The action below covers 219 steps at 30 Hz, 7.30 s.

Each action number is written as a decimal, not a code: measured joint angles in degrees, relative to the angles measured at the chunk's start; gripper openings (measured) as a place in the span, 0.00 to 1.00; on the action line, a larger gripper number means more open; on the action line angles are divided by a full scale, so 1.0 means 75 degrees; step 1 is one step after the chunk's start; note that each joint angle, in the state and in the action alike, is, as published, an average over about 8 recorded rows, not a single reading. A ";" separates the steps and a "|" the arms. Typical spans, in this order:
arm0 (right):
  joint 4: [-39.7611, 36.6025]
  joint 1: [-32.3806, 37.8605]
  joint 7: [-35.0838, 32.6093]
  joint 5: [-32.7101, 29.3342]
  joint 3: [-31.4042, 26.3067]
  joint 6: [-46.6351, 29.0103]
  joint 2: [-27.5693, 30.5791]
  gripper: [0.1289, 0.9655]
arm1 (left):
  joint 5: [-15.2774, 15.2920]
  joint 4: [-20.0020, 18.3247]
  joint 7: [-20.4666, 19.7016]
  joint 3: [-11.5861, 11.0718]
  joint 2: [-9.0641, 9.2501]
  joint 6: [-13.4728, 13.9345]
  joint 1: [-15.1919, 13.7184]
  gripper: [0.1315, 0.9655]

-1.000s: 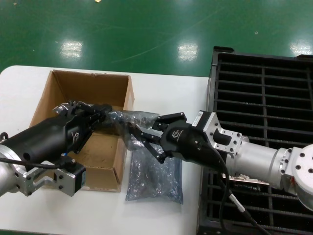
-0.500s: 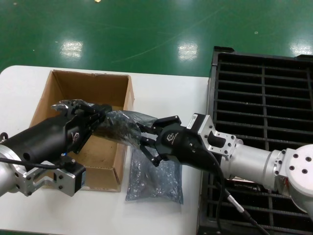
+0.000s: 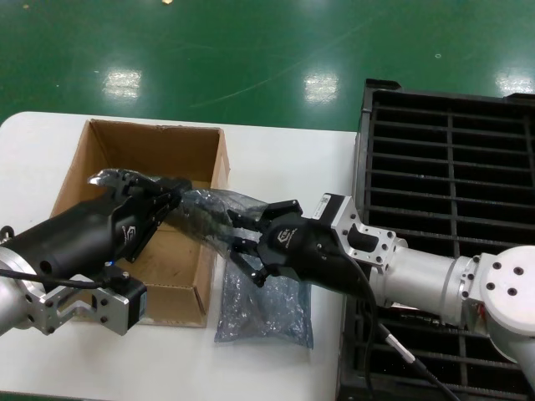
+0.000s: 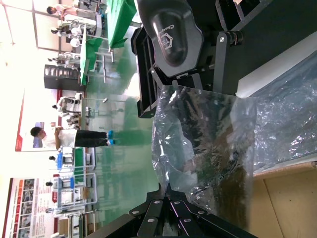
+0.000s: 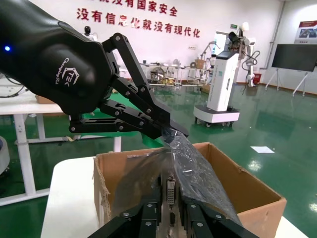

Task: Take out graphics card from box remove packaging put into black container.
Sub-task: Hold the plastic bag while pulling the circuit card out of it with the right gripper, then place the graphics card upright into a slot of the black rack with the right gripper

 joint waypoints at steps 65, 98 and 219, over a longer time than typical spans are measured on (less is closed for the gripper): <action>0.3713 -0.1745 0.1144 -0.0046 0.0757 0.0195 0.2264 0.07 | 0.0000 0.0000 0.0000 0.0000 0.0000 0.0000 0.0000 0.01; 0.6133 -0.3827 0.3026 -0.0287 0.2890 0.0198 0.5845 0.07 | 0.0000 0.0000 0.0000 0.0000 0.0000 0.0000 0.0000 0.01; 0.3821 0.3941 0.6124 -0.1460 -0.2148 -0.6407 0.4735 0.07 | 0.0000 0.0000 0.0000 0.0000 0.0000 0.0000 0.0000 0.01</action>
